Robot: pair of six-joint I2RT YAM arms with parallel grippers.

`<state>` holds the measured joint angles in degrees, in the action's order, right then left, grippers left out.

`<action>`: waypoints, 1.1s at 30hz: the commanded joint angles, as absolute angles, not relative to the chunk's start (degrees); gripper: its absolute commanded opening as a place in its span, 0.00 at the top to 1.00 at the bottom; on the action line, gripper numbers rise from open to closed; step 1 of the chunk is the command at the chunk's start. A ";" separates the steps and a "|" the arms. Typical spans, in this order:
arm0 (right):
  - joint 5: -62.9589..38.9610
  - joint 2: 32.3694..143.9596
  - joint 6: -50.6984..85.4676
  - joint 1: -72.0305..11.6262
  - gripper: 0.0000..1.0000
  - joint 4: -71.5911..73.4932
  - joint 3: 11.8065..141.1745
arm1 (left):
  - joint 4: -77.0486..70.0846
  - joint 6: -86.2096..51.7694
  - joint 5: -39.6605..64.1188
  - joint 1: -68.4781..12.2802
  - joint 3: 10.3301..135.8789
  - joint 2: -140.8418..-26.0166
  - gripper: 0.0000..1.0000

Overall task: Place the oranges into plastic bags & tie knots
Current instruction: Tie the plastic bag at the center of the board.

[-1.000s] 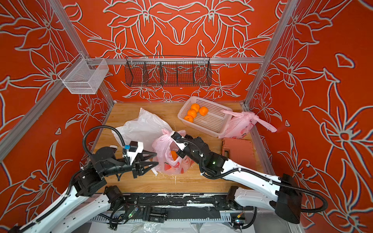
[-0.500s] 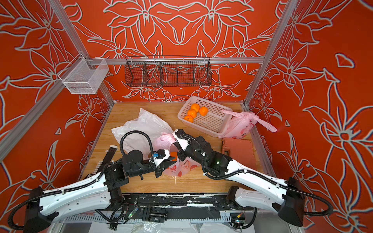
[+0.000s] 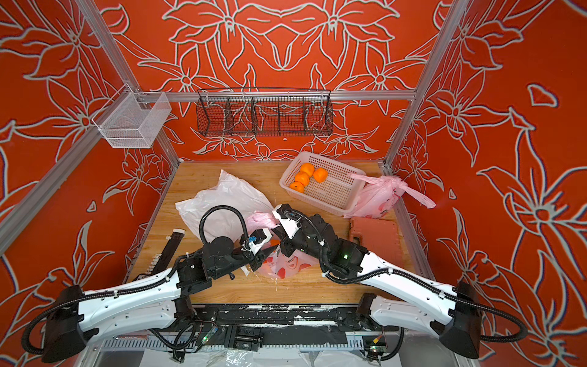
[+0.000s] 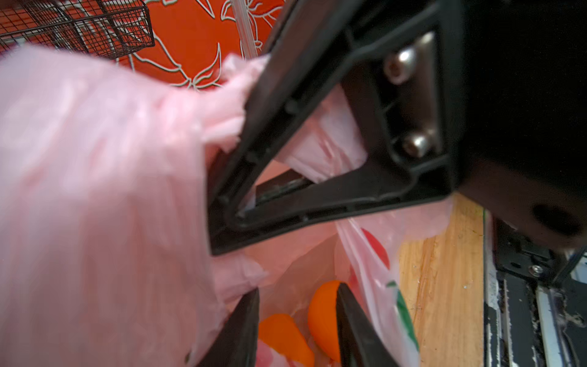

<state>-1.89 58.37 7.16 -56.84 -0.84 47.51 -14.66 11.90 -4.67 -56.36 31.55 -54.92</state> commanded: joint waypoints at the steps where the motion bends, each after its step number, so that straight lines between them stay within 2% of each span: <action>1: -3.93 56.91 8.89 -56.60 1.00 -1.35 47.95 | -16.86 11.95 -6.42 -56.62 32.99 -55.76 0.53; 5: -5.44 57.17 9.01 -56.60 1.00 -2.10 47.76 | -17.58 11.69 -6.80 -56.65 33.12 -55.90 0.44; 12: -5.54 57.37 9.11 -56.60 1.00 -2.44 47.11 | -17.58 10.89 -8.76 -56.67 33.65 -55.46 0.43; 18: -6.42 58.55 9.06 -56.60 1.00 -2.77 47.07 | -17.49 9.80 -7.99 -56.61 34.17 -55.11 0.55; 24: -6.24 59.01 8.79 -56.60 1.00 -3.38 47.11 | -17.65 8.29 -8.78 -56.60 34.28 -54.76 0.73; 26: -6.41 59.21 8.64 -56.60 1.00 -3.73 47.41 | -17.58 7.92 -8.66 -56.60 34.52 -54.72 0.84; 28: -6.29 59.32 8.54 -56.58 1.00 -4.07 47.70 | -17.51 7.98 -8.12 -56.60 34.63 -54.67 0.99; 29: -6.03 59.15 8.53 -56.60 0.97 -4.28 47.85 | -17.51 8.20 -7.85 -56.68 34.49 -54.69 1.00; 31: -5.51 58.36 8.20 -56.60 0.65 -5.18 48.21 | -16.95 9.05 -7.72 -56.61 34.32 -54.91 1.00; 32: -5.13 57.52 7.95 -56.60 0.52 -5.80 48.16 | -16.59 9.58 -8.05 -56.61 34.23 -55.13 1.00; 33: -4.75 56.54 7.77 -56.60 0.45 -6.50 48.01 | -16.51 10.01 -8.33 -56.62 33.94 -55.11 1.00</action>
<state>-4.62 58.35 8.03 -56.25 -3.11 47.48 -14.76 8.69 -7.88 -56.36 32.97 -55.59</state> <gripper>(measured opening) 0.502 0.047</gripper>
